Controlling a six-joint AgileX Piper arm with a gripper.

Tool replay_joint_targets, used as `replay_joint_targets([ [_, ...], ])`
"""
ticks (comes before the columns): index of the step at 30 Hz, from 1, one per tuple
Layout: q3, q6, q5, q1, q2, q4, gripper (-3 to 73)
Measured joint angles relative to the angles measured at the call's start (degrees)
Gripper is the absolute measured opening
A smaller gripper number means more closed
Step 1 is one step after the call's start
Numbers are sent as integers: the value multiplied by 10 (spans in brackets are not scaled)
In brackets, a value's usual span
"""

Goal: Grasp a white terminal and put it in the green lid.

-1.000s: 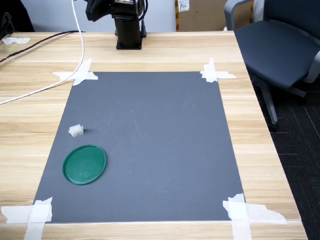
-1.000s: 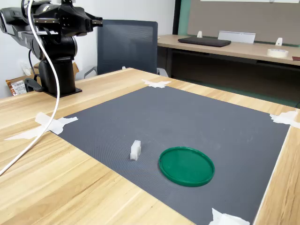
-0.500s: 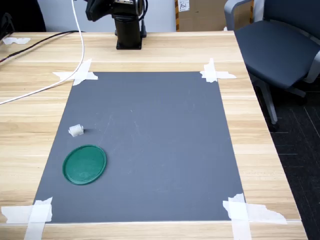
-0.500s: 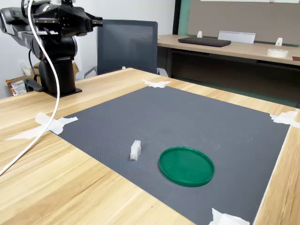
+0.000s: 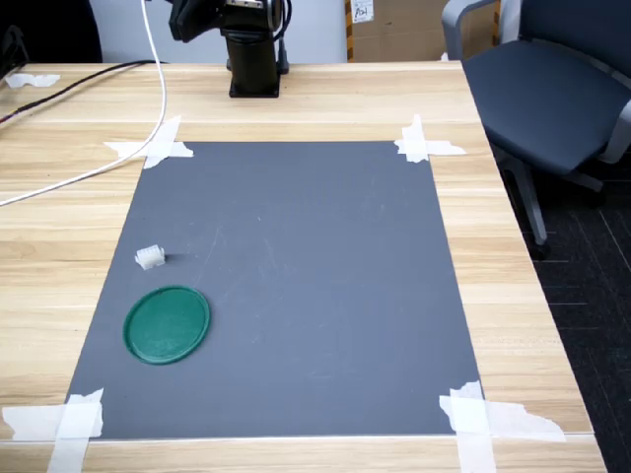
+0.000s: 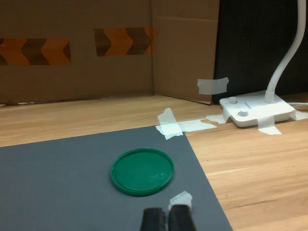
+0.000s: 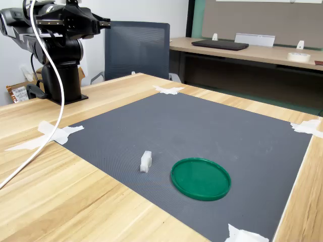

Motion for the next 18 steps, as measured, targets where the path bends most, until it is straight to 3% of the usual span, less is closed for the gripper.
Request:
replay_joint_targets([
  [5,0,0,0,0,10,0,-29],
  [18,-67,-8,-19,0,199,1,-29],
])
